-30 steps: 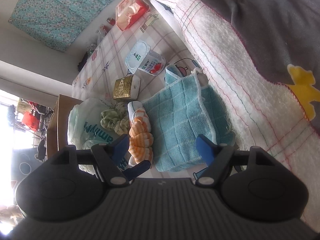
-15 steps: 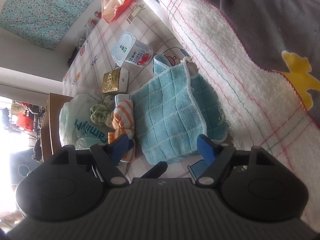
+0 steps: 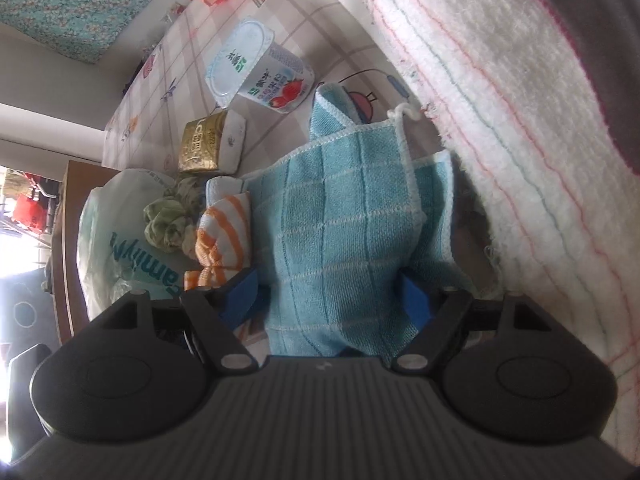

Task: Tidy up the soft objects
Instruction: 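Lower the left gripper onto the blue checked towel and grasp it, then lift the blue checked towel with the left gripper off the mattress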

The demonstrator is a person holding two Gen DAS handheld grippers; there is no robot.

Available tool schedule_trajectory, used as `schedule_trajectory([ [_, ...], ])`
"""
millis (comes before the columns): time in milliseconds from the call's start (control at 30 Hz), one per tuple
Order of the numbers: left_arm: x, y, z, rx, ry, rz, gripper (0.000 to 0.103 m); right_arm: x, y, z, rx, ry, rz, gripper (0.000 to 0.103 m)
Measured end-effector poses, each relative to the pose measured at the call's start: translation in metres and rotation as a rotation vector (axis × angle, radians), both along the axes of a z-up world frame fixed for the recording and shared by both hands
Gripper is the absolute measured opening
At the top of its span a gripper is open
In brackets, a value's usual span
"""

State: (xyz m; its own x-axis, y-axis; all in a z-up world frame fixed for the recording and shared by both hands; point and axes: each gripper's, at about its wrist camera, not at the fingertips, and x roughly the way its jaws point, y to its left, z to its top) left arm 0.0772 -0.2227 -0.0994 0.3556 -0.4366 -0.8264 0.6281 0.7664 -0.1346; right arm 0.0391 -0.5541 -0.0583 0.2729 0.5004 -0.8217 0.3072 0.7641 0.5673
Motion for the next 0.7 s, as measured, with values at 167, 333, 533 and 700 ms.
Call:
schedule_trajectory([
  [167,0.001,0.0,-0.001,-0.001,-0.016,-0.006,0.077,0.004,0.008,-0.011,0.123,0.017,0.006,0.077],
  [333,-0.007,0.001,-0.001,0.025,-0.06,-0.014,0.061,0.009,0.007,-0.02,0.276,0.032,-0.012,0.077],
  [533,-0.007,0.006,-0.001,0.037,-0.08,0.014,0.029,0.009,0.002,0.001,0.232,-0.021,-0.027,0.075],
  [700,-0.006,0.011,0.004,0.001,-0.075,0.035,0.021,0.007,-0.006,0.019,0.095,-0.058,-0.049,0.075],
])
